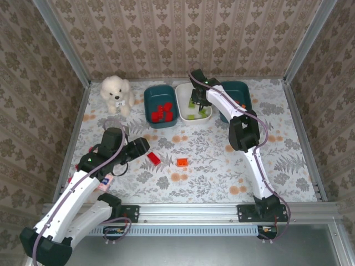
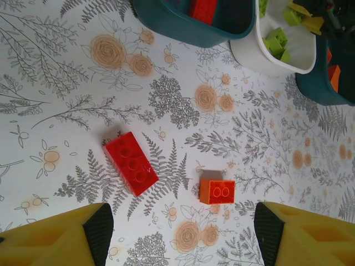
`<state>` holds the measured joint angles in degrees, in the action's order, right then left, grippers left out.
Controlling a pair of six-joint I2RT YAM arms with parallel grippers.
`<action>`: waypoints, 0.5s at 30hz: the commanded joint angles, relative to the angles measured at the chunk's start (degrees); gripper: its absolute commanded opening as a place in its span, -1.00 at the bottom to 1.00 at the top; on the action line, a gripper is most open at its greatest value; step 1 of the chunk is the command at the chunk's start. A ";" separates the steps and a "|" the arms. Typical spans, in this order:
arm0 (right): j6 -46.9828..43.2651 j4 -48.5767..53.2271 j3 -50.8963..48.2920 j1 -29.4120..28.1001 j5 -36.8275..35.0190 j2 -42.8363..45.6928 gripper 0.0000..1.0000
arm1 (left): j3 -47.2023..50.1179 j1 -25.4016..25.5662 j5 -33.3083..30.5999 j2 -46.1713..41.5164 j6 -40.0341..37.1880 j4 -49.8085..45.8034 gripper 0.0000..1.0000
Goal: Sort the legos into containers by color
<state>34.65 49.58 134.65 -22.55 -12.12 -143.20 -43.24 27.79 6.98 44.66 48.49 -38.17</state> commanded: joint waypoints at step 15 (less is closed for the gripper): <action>0.83 6.25 9.38 0.92 2.62 -6.20 0.03 | -1.86 0.94 -1.80 -0.15 1.46 -2.39 0.42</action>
<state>34.72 52.18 142.15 -21.91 -10.68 -148.49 -43.27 28.23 5.96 44.25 49.34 -39.11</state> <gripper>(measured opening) 0.499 0.711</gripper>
